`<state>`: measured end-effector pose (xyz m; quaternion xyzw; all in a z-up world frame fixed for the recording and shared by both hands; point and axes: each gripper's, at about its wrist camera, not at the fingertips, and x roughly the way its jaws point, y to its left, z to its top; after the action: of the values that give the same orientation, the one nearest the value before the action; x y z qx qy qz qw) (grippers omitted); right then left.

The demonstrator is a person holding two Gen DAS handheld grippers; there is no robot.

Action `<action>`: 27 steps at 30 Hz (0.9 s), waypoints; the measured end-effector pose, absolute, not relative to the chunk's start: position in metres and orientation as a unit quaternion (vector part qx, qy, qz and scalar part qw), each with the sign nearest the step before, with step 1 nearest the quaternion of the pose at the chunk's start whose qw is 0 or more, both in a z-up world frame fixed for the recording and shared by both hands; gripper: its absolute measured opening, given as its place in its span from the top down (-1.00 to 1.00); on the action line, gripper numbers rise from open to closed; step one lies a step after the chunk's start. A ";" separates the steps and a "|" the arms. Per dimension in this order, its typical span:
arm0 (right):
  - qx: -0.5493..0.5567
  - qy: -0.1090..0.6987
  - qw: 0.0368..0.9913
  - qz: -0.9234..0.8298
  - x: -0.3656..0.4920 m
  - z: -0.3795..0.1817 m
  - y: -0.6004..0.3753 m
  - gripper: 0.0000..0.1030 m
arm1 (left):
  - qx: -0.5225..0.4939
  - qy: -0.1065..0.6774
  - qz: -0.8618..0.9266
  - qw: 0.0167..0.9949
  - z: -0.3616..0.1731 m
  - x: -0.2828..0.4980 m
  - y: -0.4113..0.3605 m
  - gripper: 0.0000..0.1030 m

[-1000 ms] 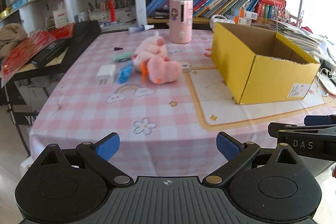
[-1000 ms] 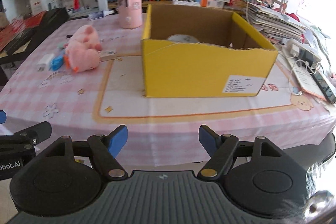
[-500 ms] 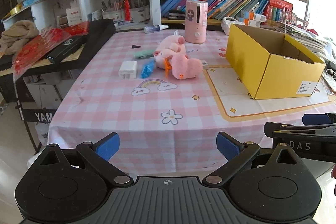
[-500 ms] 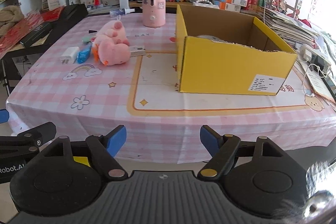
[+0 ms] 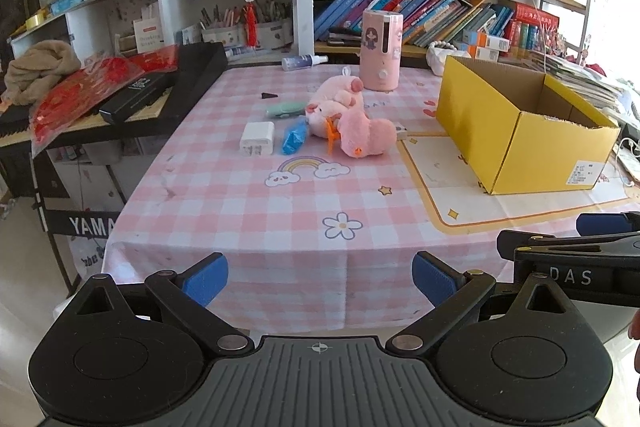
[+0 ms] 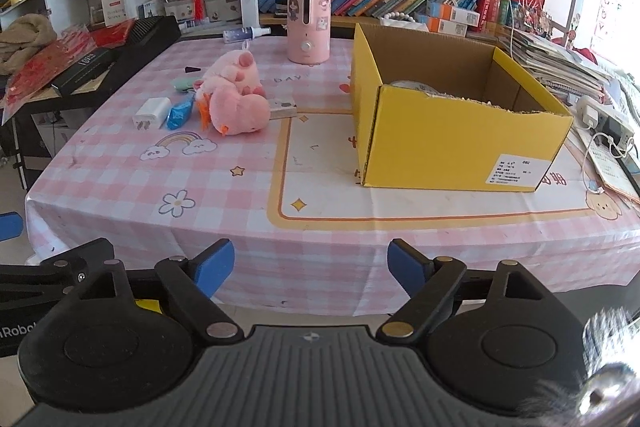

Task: Organize objects
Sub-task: 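Withdraw both tools from the box back toward the table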

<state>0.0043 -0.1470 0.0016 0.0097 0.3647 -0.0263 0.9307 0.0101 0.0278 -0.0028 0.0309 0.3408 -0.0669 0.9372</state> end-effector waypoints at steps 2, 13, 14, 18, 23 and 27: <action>0.009 0.362 0.932 -0.026 0.003 0.003 -0.144 -0.66 | 0.030 0.338 -0.067 0.938 -0.002 0.010 0.031 -0.94; 0.005 0.355 0.935 -0.024 0.004 0.006 -0.129 -0.72 | 0.026 0.330 -0.067 0.941 -0.001 0.010 0.045 -0.94; 0.006 0.355 0.934 -0.024 0.004 0.005 -0.129 -0.72 | 0.025 0.330 -0.066 0.941 -0.001 0.011 0.045 -0.94; 0.007 0.357 0.934 -0.022 0.011 0.004 -0.128 -0.73 | 0.023 0.333 -0.064 0.941 -0.002 0.017 0.046 -0.94; 0.011 0.365 0.931 -0.012 0.026 0.000 -0.127 -0.73 | 0.018 0.339 -0.055 0.939 -0.007 0.028 0.049 -0.94; 0.016 0.368 0.930 0.000 0.047 -0.005 -0.126 -0.73 | 0.016 0.344 -0.047 0.938 -0.010 0.045 0.051 -0.94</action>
<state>0.0472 -0.1260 -0.0046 0.0158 0.3680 -0.0002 0.9297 0.0445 0.0511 -0.0096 0.0165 0.3439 -0.0472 0.9377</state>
